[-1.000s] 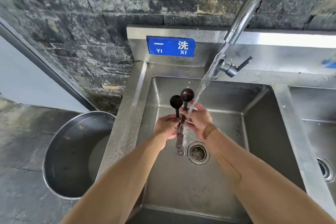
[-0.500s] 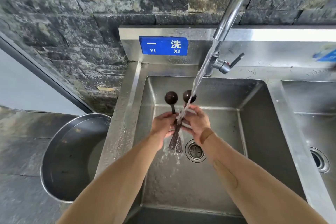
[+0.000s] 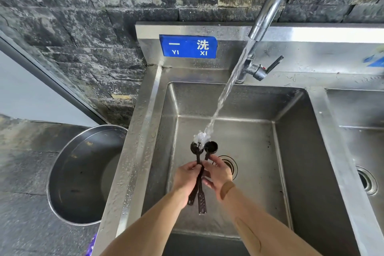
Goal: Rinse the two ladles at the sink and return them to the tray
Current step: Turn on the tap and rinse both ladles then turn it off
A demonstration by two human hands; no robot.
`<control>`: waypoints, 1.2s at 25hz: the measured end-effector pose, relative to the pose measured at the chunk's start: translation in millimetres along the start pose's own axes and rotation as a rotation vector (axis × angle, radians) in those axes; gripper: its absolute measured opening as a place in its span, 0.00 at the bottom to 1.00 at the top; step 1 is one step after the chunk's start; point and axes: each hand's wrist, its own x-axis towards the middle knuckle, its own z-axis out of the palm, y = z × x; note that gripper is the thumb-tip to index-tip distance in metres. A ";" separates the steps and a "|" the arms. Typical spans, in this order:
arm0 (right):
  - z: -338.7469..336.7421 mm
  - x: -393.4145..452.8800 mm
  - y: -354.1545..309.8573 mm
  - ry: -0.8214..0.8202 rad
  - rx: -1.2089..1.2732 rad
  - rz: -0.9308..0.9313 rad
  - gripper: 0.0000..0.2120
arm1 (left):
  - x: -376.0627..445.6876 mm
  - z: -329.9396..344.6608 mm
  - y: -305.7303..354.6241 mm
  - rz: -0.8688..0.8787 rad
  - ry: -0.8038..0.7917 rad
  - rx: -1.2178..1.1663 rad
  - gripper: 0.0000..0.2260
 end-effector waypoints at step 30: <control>23.8 -7.7 -92.4 -0.055 0.137 -0.190 0.09 | 23.4 9.4 105.6 -0.002 -0.069 -0.355 0.09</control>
